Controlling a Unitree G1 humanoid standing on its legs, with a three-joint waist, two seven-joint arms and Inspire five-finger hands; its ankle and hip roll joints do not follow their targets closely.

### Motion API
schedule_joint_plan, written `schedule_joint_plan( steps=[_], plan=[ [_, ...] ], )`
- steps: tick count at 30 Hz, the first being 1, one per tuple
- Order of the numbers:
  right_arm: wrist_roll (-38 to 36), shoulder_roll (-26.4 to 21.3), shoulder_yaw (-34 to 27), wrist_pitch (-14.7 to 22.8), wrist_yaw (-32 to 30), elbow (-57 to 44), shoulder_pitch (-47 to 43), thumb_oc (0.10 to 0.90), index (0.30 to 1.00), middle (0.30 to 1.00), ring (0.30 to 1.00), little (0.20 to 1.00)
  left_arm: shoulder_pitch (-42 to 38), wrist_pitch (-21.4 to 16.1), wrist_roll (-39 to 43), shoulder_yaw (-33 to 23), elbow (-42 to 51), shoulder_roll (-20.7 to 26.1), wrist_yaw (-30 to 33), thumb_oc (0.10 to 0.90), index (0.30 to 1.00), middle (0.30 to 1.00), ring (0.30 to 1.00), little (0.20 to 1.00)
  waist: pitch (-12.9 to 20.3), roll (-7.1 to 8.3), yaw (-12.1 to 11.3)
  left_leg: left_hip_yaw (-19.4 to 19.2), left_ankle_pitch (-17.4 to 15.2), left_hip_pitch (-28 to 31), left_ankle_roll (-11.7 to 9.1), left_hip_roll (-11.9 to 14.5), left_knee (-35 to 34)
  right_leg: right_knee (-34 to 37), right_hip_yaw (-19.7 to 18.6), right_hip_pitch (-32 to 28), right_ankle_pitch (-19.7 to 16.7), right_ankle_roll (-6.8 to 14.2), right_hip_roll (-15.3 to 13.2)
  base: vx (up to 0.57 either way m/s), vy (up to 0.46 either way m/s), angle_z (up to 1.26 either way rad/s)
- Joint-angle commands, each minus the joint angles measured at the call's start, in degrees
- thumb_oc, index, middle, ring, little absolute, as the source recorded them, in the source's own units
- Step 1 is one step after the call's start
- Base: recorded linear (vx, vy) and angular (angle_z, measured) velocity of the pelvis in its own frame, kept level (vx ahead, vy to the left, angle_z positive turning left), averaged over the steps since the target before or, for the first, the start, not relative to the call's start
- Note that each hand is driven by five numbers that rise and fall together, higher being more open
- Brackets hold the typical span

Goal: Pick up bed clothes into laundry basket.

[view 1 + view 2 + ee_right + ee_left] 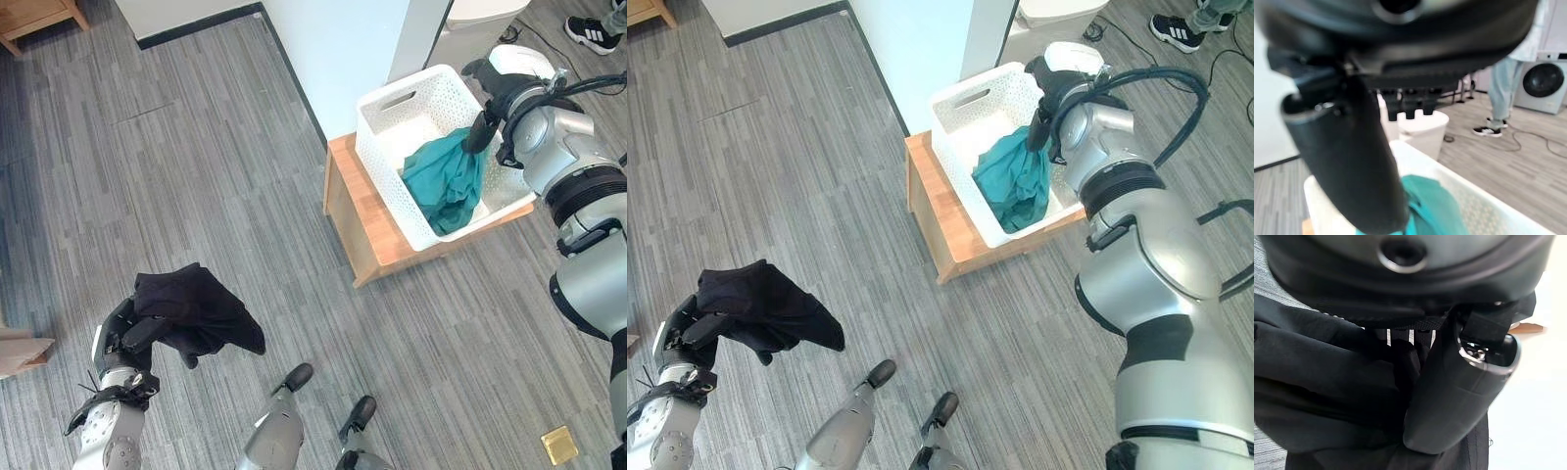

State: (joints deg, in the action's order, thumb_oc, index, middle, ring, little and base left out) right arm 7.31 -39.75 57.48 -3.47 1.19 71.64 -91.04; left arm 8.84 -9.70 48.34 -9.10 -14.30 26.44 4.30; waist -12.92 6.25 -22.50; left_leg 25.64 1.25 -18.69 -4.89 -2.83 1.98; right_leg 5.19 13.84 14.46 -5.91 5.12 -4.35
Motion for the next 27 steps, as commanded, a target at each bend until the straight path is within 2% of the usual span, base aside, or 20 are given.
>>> schedule_joint_plan(
  steps=[1,6,12,15,17,18,19,20,22,24,27],
  plan=[
    [-1.71,-5.03,7.60,0.33,-3.68,1.97,-17.73,0.800,0.900,0.900,0.900,0.900,-1.21,-4.96,0.52,-4.04,6.37,7.96,-0.68,0.400,0.300,0.300,0.300,0.300,1.53,0.32,0.68,-2.36,4.90,3.38,0.61,-1.32,-6.89,-0.19,-1.36,-5.26,4.64,2.26,0.63,0.03,0.028,0.02],
    [-4.10,-9.03,9.85,0.76,-3.48,1.00,-20.54,0.800,0.900,0.900,0.900,0.900,-2.44,-4.91,0.19,-3.93,5.73,9.22,-0.95,0.400,0.300,0.300,0.300,0.300,3.23,0.80,2.18,-3.29,4.22,5.26,0.80,-1.33,-6.92,-0.19,-1.57,-6.82,4.60,2.64,0.05,0.01,0.019,0.02],
    [-5.78,-10.84,12.13,1.25,-2.13,0.94,-22.17,0.800,0.900,0.900,0.900,0.900,-3.17,-4.97,0.20,-3.79,5.45,9.57,-1.44,0.400,0.300,0.300,0.300,0.300,4.12,1.18,3.25,-4.52,3.75,6.66,1.09,-1.25,-6.95,-0.19,-2.07,-7.89,4.53,2.80,-0.35,0.00,0.024,-0.13],
    [-9.25,-12.70,10.78,2.93,-2.25,-8.57,-20.42,0.800,0.900,0.900,0.900,0.900,-3.84,-5.67,-0.47,-6.23,5.84,11.81,-1.19,0.400,0.300,0.300,0.300,0.300,4.82,1.29,4.50,-6.11,3.26,8.22,1.45,-1.10,-6.97,-0.19,-3.15,-8.91,4.09,3.05,-0.49,0.00,0.052,-0.17],
    [-12.99,-15.89,7.54,3.83,-2.19,-19.68,-17.10,0.800,0.900,0.900,0.900,0.900,-5.36,-6.49,-2.79,-8.82,5.75,16.16,-0.41,0.400,0.300,0.300,0.300,0.300,5.36,0.86,6.10,-7.50,2.71,9.68,1.80,-1.00,-6.95,-0.19,-4.29,-9.91,3.86,3.18,-0.59,0.02,0.075,-0.29],
    [-12.89,-16.23,6.86,3.52,-2.25,-20.30,-16.47,0.800,0.900,0.900,0.900,0.900,-5.24,-6.46,-2.82,-8.87,5.79,16.45,-0.37,0.400,0.300,0.300,0.300,0.300,5.31,1.15,5.97,-7.61,2.65,9.85,1.83,-0.99,-6.95,-0.19,-4.40,-10.04,3.88,3.19,-0.59,0.02,0.110,-0.29],
    [-16.17,-20.08,2.69,4.95,-1.53,-31.42,-11.02,0.800,0.900,0.900,0.900,0.900,-6.57,-6.58,-6.26,-11.21,6.48,21.95,0.45,0.400,0.300,0.300,0.300,0.300,5.58,-0.10,7.60,-8.86,1.55,11.41,2.25,-0.79,-6.78,-0.19,-5.34,-11.24,3.87,3.37,-0.74,0.01,0.131,-0.34],
    [-17.43,-23.43,-2.43,5.15,-0.67,-39.22,-4.03,0.800,0.900,0.900,0.900,0.900,-7.72,-6.36,-8.79,-12.07,5.92,25.72,0.99,0.400,0.300,0.300,0.300,0.300,5.79,-0.58,8.84,-9.94,1.45,12.14,2.66,-0.82,-6.84,-0.26,-5.98,-11.55,3.23,3.67,-1.00,0.00,0.179,-0.34],
    [-20.77,-27.42,-10.49,6.38,1.94,-48.49,7.24,0.800,0.900,0.900,0.900,0.900,-9.36,-6.03,-11.93,-13.40,4.34,32.82,0.60,0.400,0.300,0.300,0.300,0.300,5.66,-2.11,10.67,-11.88,0.79,13.78,3.39,-0.47,-6.71,-4.04,-7.07,-10.97,3.77,4.17,-1.62,-0.04,0.149,-0.37],
    [-25.59,-28.21,-23.52,7.03,4.68,-55.29,24.95,0.800,0.900,0.900,0.900,0.900,-10.17,-5.72,-14.76,-16.27,0.42,40.72,0.65,0.400,0.300,0.300,0.300,0.300,4.81,-4.09,12.30,-14.40,0.12,16.04,4.10,0.43,-6.54,-11.65,-8.04,-8.56,4.99,5.27,-1.72,-0.07,0.131,-0.58],
    [-30.37,-26.84,-36.46,7.06,6.97,-60.57,43.14,0.800,0.900,0.900,0.900,0.900,-10.94,-5.21,-13.99,-20.85,-4.25,48.73,0.19,0.400,0.300,0.300,0.300,0.300,3.97,-5.88,14.46,-18.62,-0.61,18.39,3.70,2.59,-6.46,-15.53,-5.78,-6.20,5.42,6.45,-0.47,-0.06,0.034,-0.86]
  ],
)
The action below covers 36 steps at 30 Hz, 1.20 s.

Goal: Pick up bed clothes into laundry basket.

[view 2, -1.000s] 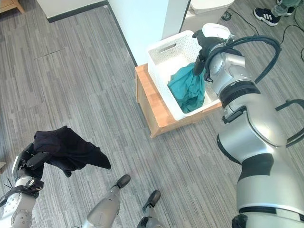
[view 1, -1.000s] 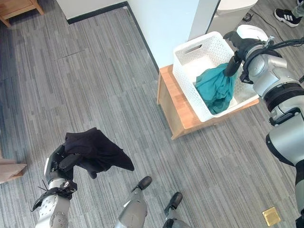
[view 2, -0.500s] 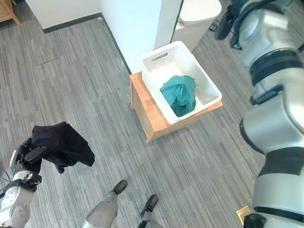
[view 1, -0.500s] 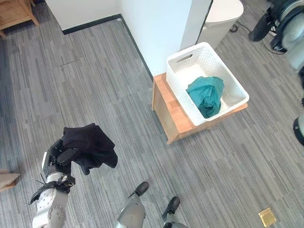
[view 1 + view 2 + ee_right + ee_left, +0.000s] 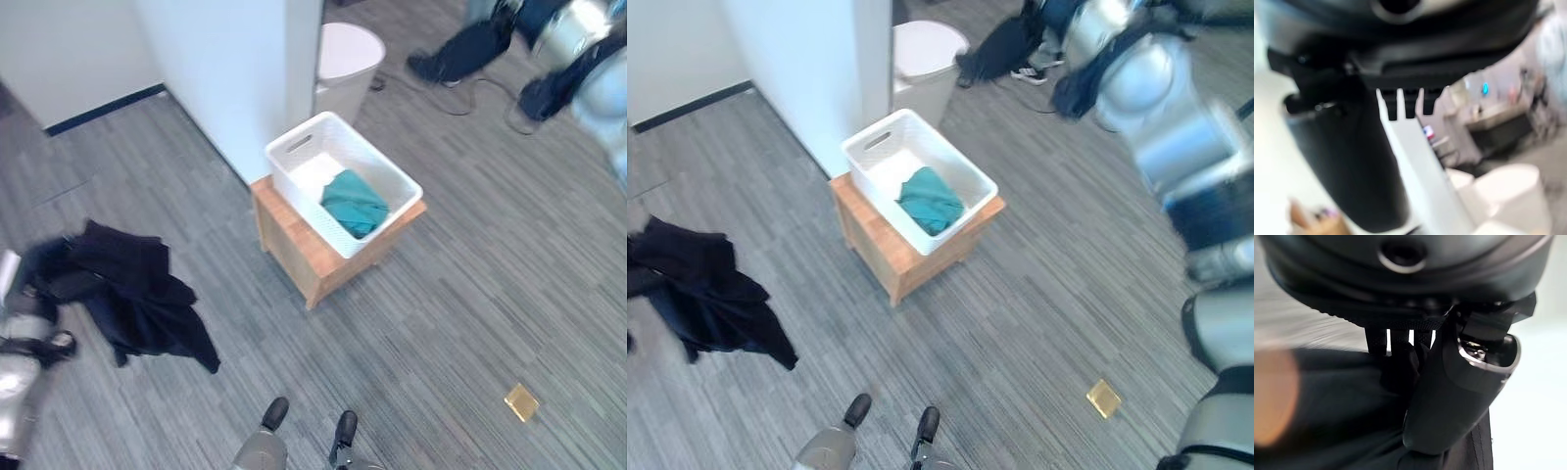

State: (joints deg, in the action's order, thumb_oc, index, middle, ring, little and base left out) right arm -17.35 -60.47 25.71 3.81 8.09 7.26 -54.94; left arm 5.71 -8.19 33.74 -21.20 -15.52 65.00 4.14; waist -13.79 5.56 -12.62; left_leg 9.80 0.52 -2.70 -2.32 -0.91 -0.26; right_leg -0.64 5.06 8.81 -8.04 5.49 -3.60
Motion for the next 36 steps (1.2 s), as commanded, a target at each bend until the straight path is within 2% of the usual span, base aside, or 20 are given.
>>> schedule_joint_plan(
  steps=[1,3,4,6,7,8,9,10,12,13,14,17,19,21,24,25,27,29,31,36],
  plan=[
    [-7.63,-5.87,-8.83,0.43,-0.37,3.54,12.91,0.800,0.900,0.900,0.900,0.900,-7.93,-6.18,0.49,-10.08,-5.77,12.56,0.24,0.400,0.300,0.300,0.300,0.300,4.76,-5.34,5.99,-4.45,-0.20,2.69,1.01,0.97,-4.02,-7.91,2.97,-0.46,7.67,5.79,-0.53,-0.01,-0.055,-1.00],
    [-8.11,-2.80,-12.27,-0.40,0.81,5.21,19.89,0.800,0.900,0.900,0.900,0.900,-8.94,-5.34,-1.02,-9.80,-9.38,17.99,-0.73,0.400,0.300,0.300,0.300,0.300,5.42,-4.15,5.19,-5.27,-0.96,2.76,0.68,1.11,-1.72,-4.40,3.93,-2.95,7.97,4.49,-0.70,0.06,-0.148,-0.77],
    [-9.07,-2.14,-15.00,-0.30,0.49,5.96,25.22,0.800,0.900,0.900,0.900,0.900,-10.47,-4.95,-1.36,-8.23,-10.02,20.71,-1.32,0.400,0.300,0.300,0.300,0.300,5.06,-3.70,6.47,-5.30,-1.78,2.47,0.26,1.45,0.85,-3.35,1.56,-4.08,8.47,3.77,0.58,0.07,-0.228,-0.80],
    [-10.71,-1.48,-18.47,-1.38,2.30,6.59,31.35,0.800,0.900,0.900,0.900,0.900,-14.07,-4.28,-3.91,-5.79,-12.78,25.11,-1.94,0.400,0.300,0.300,0.300,0.300,4.01,-3.05,7.20,-5.83,0.02,-1.23,-1.69,1.68,8.90,-2.17,1.96,-5.32,8.21,2.31,0.56,-0.01,-0.151,-0.42],
    [-11.88,-0.29,-18.87,-1.62,2.46,7.19,33.68,0.800,0.900,0.900,0.900,0.900,-17.13,-3.91,-4.09,-2.92,-13.80,26.33,-2.35,0.400,0.300,0.300,0.300,0.300,3.26,-3.07,7.85,-4.27,0.81,-3.21,-2.12,1.19,12.15,-1.82,1.86,-5.84,8.27,1.54,0.75,-0.05,-0.065,0.01],
    [-13.33,2.65,-19.03,-1.56,2.08,8.95,35.68,0.800,0.900,0.900,0.900,0.900,-21.87,-3.80,-4.61,1.63,-15.97,27.71,-2.51,0.400,0.300,0.300,0.300,0.300,2.43,-3.29,8.30,-1.05,1.13,-4.58,-2.45,0.53,15.32,-1.17,1.31,-6.86,8.32,1.23,0.84,-0.05,-0.016,0.06],
    [-12.90,3.50,-19.31,-2.03,3.10,9.28,37.59,0.800,0.900,0.900,0.900,0.900,-25.90,-3.49,-4.83,5.80,-17.75,28.38,-3.03,0.400,0.300,0.300,0.300,0.300,2.38,-3.19,9.07,0.04,1.51,-5.72,-2.45,0.27,15.32,-0.39,0.73,-7.04,7.79,1.37,0.21,-0.02,0.037,0.01],
    [-12.31,4.93,-19.51,-2.54,3.00,9.86,40.23,0.800,0.900,0.900,0.900,0.900,-30.41,-3.26,-4.83,10.04,-19.12,28.65,-3.32,0.400,0.300,0.300,0.300,0.300,2.68,-3.34,10.38,-0.65,1.23,-6.34,-2.58,1.45,13.62,0.54,0.64,-7.48,7.68,1.72,-0.45,0.02,0.083,0.00],
    [-12.19,9.41,-19.64,-3.37,2.94,12.72,45.48,0.800,0.900,0.900,0.900,0.900,-42.21,-2.62,-6.20,21.55,-21.44,27.92,-3.65,0.400,0.300,0.300,0.300,0.300,3.46,-4.24,12.33,-4.83,2.26,-7.57,-3.06,4.85,9.55,2.22,1.76,-8.71,7.16,2.43,-1.85,0.09,0.110,0.00],
    [-11.80,11.55,-20.15,-3.22,2.73,14.68,48.35,0.800,0.900,0.900,0.900,0.900,-52.76,-2.76,-7.36,31.99,-23.45,27.26,-3.19,0.400,0.300,0.300,0.300,0.300,4.20,-4.80,11.48,-5.47,3.60,-7.82,-3.39,5.15,6.81,2.90,2.10,-9.17,6.95,2.69,-1.88,0.12,0.119,0.24],
    [-10.27,12.68,-19.82,-3.34,2.51,16.62,49.98,0.800,0.900,0.900,0.900,0.900,-60.59,-2.37,-9.09,39.26,-25.02,26.93,-2.86,0.400,0.300,0.300,0.300,0.300,4.52,-5.78,11.33,-5.38,4.73,-8.20,-3.60,4.83,4.91,3.12,1.99,-9.58,7.02,2.73,-1.63,0.11,0.136,0.18],
    [-5.79,17.76,-20.97,-3.92,2.15,23.41,55.83,0.800,0.900,0.900,0.900,0.900,-82.07,-2.42,-12.33,60.85,-29.84,23.65,-3.44,0.400,0.300,0.300,0.300,0.300,6.56,-6.84,11.44,-6.43,4.48,-3.38,-3.21,5.04,-1.38,3.15,1.29,-10.15,7.42,3.32,-1.41,0.11,0.166,-0.14],
    [-2.88,21.36,-21.34,-4.00,0.60,30.04,56.54,0.800,0.900,0.900,0.900,0.900,-91.83,-2.42,-12.30,70.57,-33.01,21.28,-3.23,0.400,0.300,0.300,0.300,0.300,7.56,-6.22,11.93,-6.77,4.42,-1.44,-2.68,4.50,-3.37,3.77,0.15,-9.98,6.73,4.00,-1.86,0.07,0.202,-0.16],
    [0.91,23.74,-20.13,-4.39,-0.09,36.28,56.84,0.800,0.900,0.900,0.900,0.900,-99.63,-1.61,-14.32,78.01,-36.12,18.22,-3.78,0.400,0.300,0.300,0.300,0.300,7.87,-5.87,12.71,-8.18,3.83,-0.65,-2.30,4.15,-3.79,4.67,-1.21,-9.79,5.92,4.62,-2.07,0.04,0.187,-0.28],
    [3.31,25.60,-18.23,-4.72,-0.16,43.19,55.97,0.800,0.900,0.900,0.900,0.900,-105.41,-1.63,-14.55,83.17,-39.34,15.96,-3.96,0.400,0.300,0.300,0.300,0.300,8.17,-5.28,13.10,-9.20,3.11,-0.40,-1.82,4.09,-3.82,5.04,-2.13,-9.20,5.40,5.22,-2.49,0.04,0.156,-0.39],
    [5.88,27.17,-16.77,-5.48,-0.17,48.46,56.44,0.800,0.900,0.900,0.900,0.900,-107.49,-1.60,-13.63,83.67,-41.38,14.08,-3.45,0.400,0.300,0.300,0.300,0.300,8.17,-5.07,13.77,-9.97,2.62,-0.46,-1.34,3.76,-3.65,5.23,-2.88,-8.70,4.69,5.65,-2.96,0.03,0.118,-0.29],
    [6.46,28.11,-16.04,-5.75,-0.02,50.43,56.57,0.800,0.900,0.900,0.900,0.900,-109.14,-1.48,-13.32,84.79,-42.66,13.36,-3.36,0.400,0.300,0.300,0.300,0.300,8.24,-4.80,13.92,-10.54,2.33,-0.41,-1.09,3.68,-3.66,5.21,-3.52,-8.34,4.32,5.79,-3.08,0.05,0.142,-0.23],
    [8.58,30.62,-14.11,-6.58,0.64,57.68,57.55,0.800,0.900,0.900,0.900,0.900,-111.34,-1.52,-12.30,84.99,-45.19,10.95,-2.50,0.400,0.300,0.300,0.300,0.300,8.29,-4.82,14.69,-11.36,1.92,-0.38,-0.75,3.13,-4.02,5.46,-4.33,-7.64,3.61,6.27,-3.53,0.06,0.169,-0.31],
    [9.97,31.48,-12.87,-6.95,1.27,60.85,58.21,0.800,0.900,0.900,0.900,0.900,-113.04,-1.42,-12.51,85.97,-46.53,9.70,-2.30,0.400,0.300,0.300,0.300,0.300,8.37,-4.95,14.96,-11.75,1.64,-0.45,-0.48,2.80,-4.17,5.57,-4.70,-7.15,3.23,6.53,-3.82,0.04,0.085,-0.19],
    [9.97,31.62,-12.84,-6.87,1.27,60.96,58.11,0.800,0.900,0.900,0.900,0.900,-113.42,-1.44,-12.46,86.35,-46.63,9.64,-2.35,0.400,0.300,0.300,0.300,0.300,8.37,-4.82,14.94,-11.79,1.62,-0.48,-0.47,2.80,-4.17,5.57,-4.74,-7.10,3.23,6.54,-3.82,0.01,0.028,-0.06]
  ],
)
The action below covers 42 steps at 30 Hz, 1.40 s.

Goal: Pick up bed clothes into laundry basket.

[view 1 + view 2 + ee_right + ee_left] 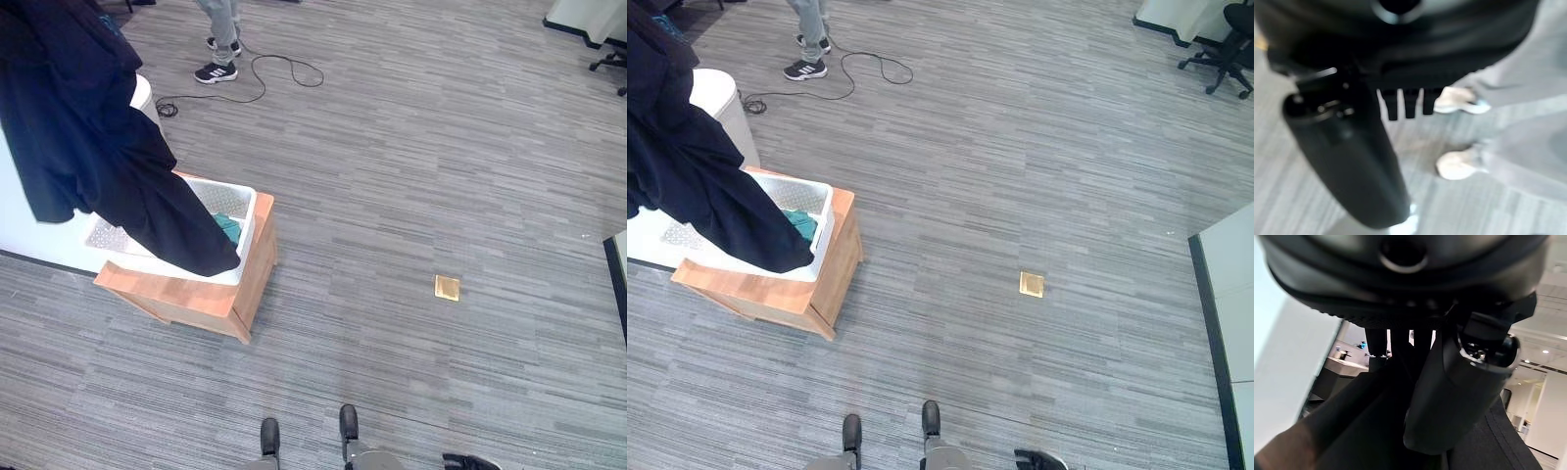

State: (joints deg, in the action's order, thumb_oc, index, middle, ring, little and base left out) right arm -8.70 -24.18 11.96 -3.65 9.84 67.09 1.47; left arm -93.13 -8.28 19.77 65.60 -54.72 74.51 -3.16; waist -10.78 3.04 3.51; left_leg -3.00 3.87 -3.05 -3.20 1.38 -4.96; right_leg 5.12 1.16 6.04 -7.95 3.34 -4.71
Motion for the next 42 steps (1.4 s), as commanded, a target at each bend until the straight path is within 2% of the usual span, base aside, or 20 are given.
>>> schedule_joint_plan(
  steps=[1,2,6,8,15,25,30,35,39,41,42],
  plan=[
    [3.26,-3.92,1.70,-0.47,0.35,4.80,3.46,0.800,0.900,0.900,0.900,0.900,-17.31,-1.35,2.25,0.46,-8.45,-1.32,5.16,0.400,0.300,0.300,0.300,0.300,5.19,-3.09,-0.82,0.66,-2.12,-0.52,0.89,-0.20,0.29,-0.12,-1.09,-3.35,2.60,9.05,-3.22,0.09,0.183,-0.02],
    [2.96,-3.18,1.58,-0.94,0.80,6.52,4.02,0.800,0.900,0.900,0.900,0.900,-19.41,-1.42,2.45,1.44,-9.56,-2.50,5.53,0.400,0.300,0.300,0.300,0.300,4.83,-3.77,-0.44,0.28,-2.17,-0.93,1.13,-0.79,0.00,-0.12,-1.32,-2.20,1.97,9.35,-3.47,0.09,0.184,-0.02],
    [2.45,-3.53,1.43,-1.20,1.07,7.61,3.66,0.800,0.900,0.900,0.900,0.900,-21.27,-1.64,2.79,2.66,-10.36,-3.11,5.78,0.400,0.300,0.300,0.300,0.300,4.66,-4.00,-0.42,0.31,-2.08,-2.12,1.16,-1.15,-0.04,-0.12,-1.33,-0.85,1.54,9.58,-3.59,0.00,0.056,-0.07],
    [4.64,-3.64,2.64,-1.51,1.50,9.26,4.16,0.800,0.900,0.900,0.900,0.900,-22.19,-0.89,0.41,4.05,-12.59,-4.20,5.62,0.400,0.300,0.300,0.300,0.300,4.56,-4.35,-0.61,0.35,-1.98,-2.50,1.20,-1.27,-0.04,-0.12,-1.14,-0.50,1.41,9.65,-3.55,0.01,0.026,-0.05],
    [6.52,-4.43,1.59,-2.59,1.08,12.88,6.26,0.800,0.900,0.900,0.900,0.900,-27.25,-0.57,-0.13,5.87,-14.84,-4.69,7.96,0.400,0.300,0.300,0.300,0.300,4.47,-4.20,-0.68,0.63,-2.35,-2.66,1.33,-1.39,-0.04,-0.12,-0.50,-0.34,1.44,9.83,-3.53,0.02,0.007,-0.01],
    [6.56,-3.94,2.03,-3.73,1.39,14.76,6.51,0.800,0.900,0.900,0.900,0.900,-37.58,-0.79,0.46,12.01,-15.40,-5.59,10.95,0.400,0.300,0.300,0.300,0.300,5.92,-4.59,-1.17,0.58,-3.24,-1.75,1.48,-1.57,-0.04,-0.12,0.14,-0.90,1.84,10.14,-3.72,0.05,0.022,0.01],
    [6.82,-4.43,1.90,-3.89,1.24,14.78,7.01,0.800,0.900,0.900,0.900,0.900,-41.80,-1.06,2.09,14.61,-14.64,-5.57,11.32,0.400,0.300,0.300,0.300,0.300,6.91,-5.39,-1.71,0.74,-3.61,-0.96,1.41,-1.73,-0.04,-0.12,0.66,-1.76,2.40,10.25,-4.04,0.05,0.023,0.01],
    [6.84,-4.85,2.53,-3.81,1.09,14.36,6.28,0.800,0.900,0.900,0.900,0.900,-40.65,-0.87,1.61,14.61,-15.02,-4.66,11.05,0.400,0.300,0.300,0.300,0.300,6.33,-5.13,-1.16,0.80,-3.43,-1.74,1.36,-1.60,-0.04,-0.12,0.94,-1.06,2.33,10.10,-3.95,-0.01,0.003,0.00],
    [6.16,-6.25,2.91,-3.29,0.41,14.05,4.36,0.800,0.900,0.900,0.900,0.900,-35.46,-0.29,-0.50,11.42,-15.72,-4.15,10.50,0.400,0.300,0.300,0.300,0.300,4.06,-3.74,-0.33,0.83,-2.35,-4.95,1.23,-1.07,-0.04,-0.12,0.75,1.95,1.56,9.70,-3.22,-0.13,-0.013,0.00],
    [5.75,-7.30,2.68,-2.81,-0.21,14.22,3.03,0.800,0.900,0.900,0.900,0.900,-29.55,0.60,-3.20,7.89,-16.38,-4.29,9.78,0.400,0.300,0.300,0.300,0.300,1.49,-2.04,0.41,0.93,-1.40,-7.93,1.12,-0.43,0.57,-0.12,0.27,4.47,0.73,9.16,-2.57,-0.21,-0.039,-0.02],
    [5.75,-7.45,2.62,-2.81,-0.20,14.23,3.12,0.800,0.900,0.900,0.900,0.900,-29.10,0.63,-3.29,7.42,-16.26,-4.22,9.87,0.400,0.300,0.300,0.300,0.300,1.70,-2.22,0.38,0.95,-1.38,-8.12,1.12,-0.42,0.59,-0.12,0.29,4.63,0.70,9.15,-2.56,-0.19,-0.030,-0.05]
  ],
)
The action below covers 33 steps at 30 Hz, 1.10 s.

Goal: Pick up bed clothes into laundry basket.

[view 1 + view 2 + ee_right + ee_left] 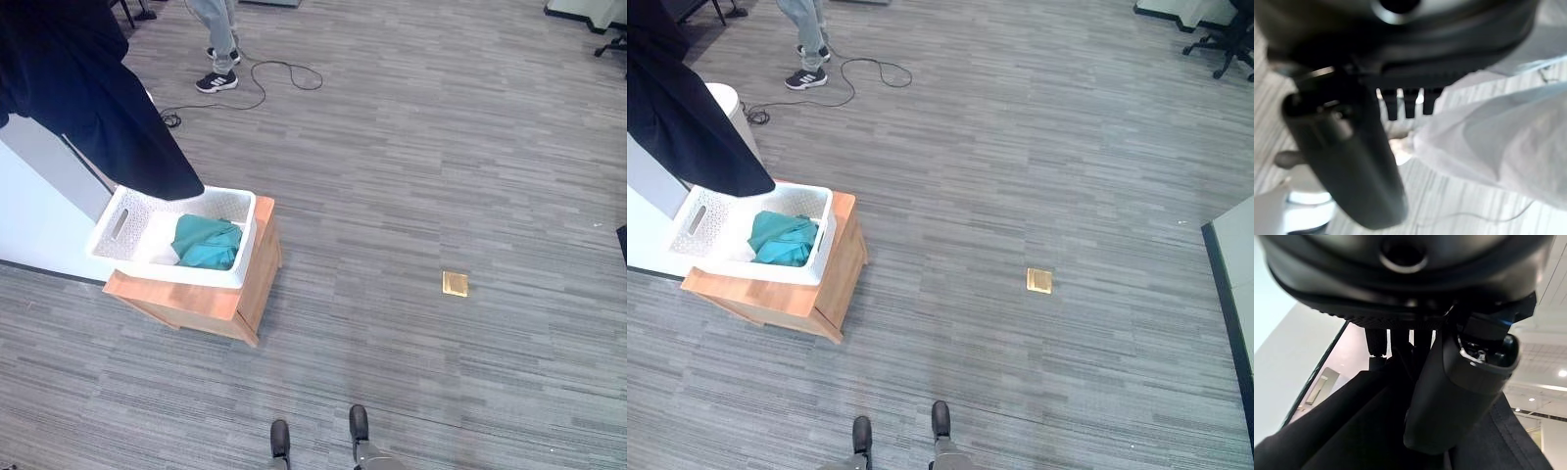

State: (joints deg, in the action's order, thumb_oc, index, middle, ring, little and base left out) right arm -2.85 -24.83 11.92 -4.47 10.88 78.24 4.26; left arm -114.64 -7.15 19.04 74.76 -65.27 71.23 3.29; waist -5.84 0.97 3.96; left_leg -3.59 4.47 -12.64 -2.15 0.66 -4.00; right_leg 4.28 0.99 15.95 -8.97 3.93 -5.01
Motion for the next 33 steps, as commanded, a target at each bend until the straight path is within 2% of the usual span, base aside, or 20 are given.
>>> schedule_joint_plan(
  steps=[1,3,4,5,8,12,17,20,22,26,32,33],
  plan=[
    [-0.06,-7.59,2.61,-1.77,-0.78,2.63,-0.02,0.800,0.900,0.900,0.900,0.900,-4.67,-0.24,-4.09,-3.11,-6.39,-0.88,2.89,0.400,0.300,0.300,0.300,0.300,-4.85,1.10,0.37,1.83,-1.53,-0.24,-0.06,0.71,0.36,0.72,0.16,-4.04,1.15,8.26,-2.18,-0.13,-0.007,-0.05],
    [-0.10,-9.07,2.73,-1.31,-0.18,1.70,-0.15,0.800,0.900,0.900,0.900,0.900,-1.89,-0.42,-4.01,-5.72,-6.16,-1.32,2.72,0.400,0.300,0.300,0.300,0.300,-6.28,1.97,0.80,2.08,-1.38,-2.67,-0.16,0.86,1.51,0.72,-0.25,-2.37,0.55,8.07,-2.15,-0.13,0.003,-0.05],
    [-0.10,-9.21,2.68,-1.32,-0.16,1.68,-0.07,0.800,0.900,0.900,0.900,0.900,-1.54,-0.41,-4.06,-6.08,-6.06,-1.27,2.78,0.400,0.300,0.300,0.300,0.300,-6.09,1.82,0.82,2.10,-1.43,-2.94,-0.16,0.85,1.69,0.72,-0.23,-2.19,0.51,8.07,-2.16,-0.12,0.003,-0.06],
    [-0.31,-10.09,2.68,-0.90,-0.02,0.87,-0.44,0.800,0.900,0.900,0.900,0.900,-0.58,-0.51,-3.72,-7.27,-5.99,-1.86,3.00,0.400,0.300,0.300,0.300,0.300,-7.32,2.68,1.13,2.14,-1.15,-4.31,-0.27,0.82,2.16,0.72,-0.39,-1.19,0.06,8.03,-2.21,-0.12,-0.004,-0.04],
    [-1.12,-12.03,2.43,-0.14,1.36,-2.26,0.72,0.800,0.900,0.900,0.900,0.900,-0.93,-0.90,-3.31,-7.36,-5.59,-1.69,3.16,0.400,0.300,0.300,0.300,0.300,-8.24,3.16,1.68,2.71,-1.06,-7.44,-0.30,0.57,3.36,0.72,-1.00,1.07,-0.72,7.89,-2.03,-0.10,0.011,0.05],
    [-1.90,-10.98,4.20,0.36,2.57,-5.70,2.79,0.800,0.900,0.900,0.900,0.900,-1.02,-1.63,-2.27,-8.43,-5.29,-2.34,3.81,0.400,0.300,0.300,0.300,0.300,-9.65,3.64,1.38,3.44,-1.28,-11.08,-0.15,0.09,5.54,0.72,-1.31,3.20,-1.44,7.72,-2.14,-0.02,-0.001,0.02],
    [-2.58,-10.25,5.43,0.50,2.43,-6.11,1.65,0.800,0.900,0.900,0.900,0.900,1.30,-1.76,-2.86,-8.99,-5.41,-2.79,3.41,0.400,0.300,0.300,0.300,0.300,-10.89,3.00,0.94,3.77,-1.33,-13.01,0.02,-0.63,6.59,0.72,-1.45,4.32,-1.76,7.62,-2.60,0.00,0.001,0.01],
    [-2.51,-10.23,6.03,0.69,1.36,-5.34,0.28,0.800,0.900,0.900,0.900,0.900,4.17,-1.70,-3.86,-9.82,-4.48,-3.28,3.07,0.400,0.300,0.300,0.300,0.300,-12.21,1.87,0.42,4.28,-1.13,-14.80,0.22,-1.19,7.26,0.72,-1.12,5.36,-2.03,7.52,-2.85,-0.04,0.014,0.02],
    [-2.51,-10.25,6.03,0.70,1.36,-5.33,0.28,0.800,0.900,0.900,0.900,0.900,4.24,-1.70,-3.87,-9.89,-4.46,-3.27,3.09,0.400,0.300,0.300,0.300,0.300,-12.19,1.84,0.44,4.30,-1.13,-14.83,0.22,-1.19,7.28,0.72,-1.11,5.38,-2.03,7.52,-2.85,-0.01,0.011,0.02],
    [-2.75,-10.92,5.59,0.88,1.74,-6.57,0.96,0.800,0.900,0.900,0.900,0.900,5.42,-1.88,-8.73,-5.39,-3.80,-2.30,0.27,0.400,0.300,0.300,0.300,0.300,-13.44,1.04,0.37,4.21,-0.76,-15.70,0.33,-1.72,7.38,0.72,-1.44,6.28,-2.42,7.52,-2.84,-0.01,0.009,0.00],
    [-2.32,-11.68,5.57,0.89,2.81,-7.72,2.94,0.800,0.900,0.900,0.900,0.900,6.94,-1.70,-8.94,-4.41,-3.71,-2.46,-2.73,0.400,0.300,0.300,0.300,0.300,-13.84,0.68,0.72,4.31,-0.54,-15.79,0.37,-1.91,7.08,0.72,-1.52,6.54,-2.31,7.48,-2.83,0.00,0.000,0.00],
    [-2.33,-11.82,5.52,0.81,2.94,-7.57,3.10,0.800,0.900,0.900,0.900,0.900,6.40,-1.54,-9.58,-3.69,-4.12,-2.82,-2.85,0.800,0.900,0.900,0.900,0.900,-13.86,0.63,0.82,4.36,-0.50,-15.73,0.35,-1.84,7.01,0.72,-1.51,6.56,-2.30,7.44,-2.84,0.00,0.000,0.00]
  ],
)
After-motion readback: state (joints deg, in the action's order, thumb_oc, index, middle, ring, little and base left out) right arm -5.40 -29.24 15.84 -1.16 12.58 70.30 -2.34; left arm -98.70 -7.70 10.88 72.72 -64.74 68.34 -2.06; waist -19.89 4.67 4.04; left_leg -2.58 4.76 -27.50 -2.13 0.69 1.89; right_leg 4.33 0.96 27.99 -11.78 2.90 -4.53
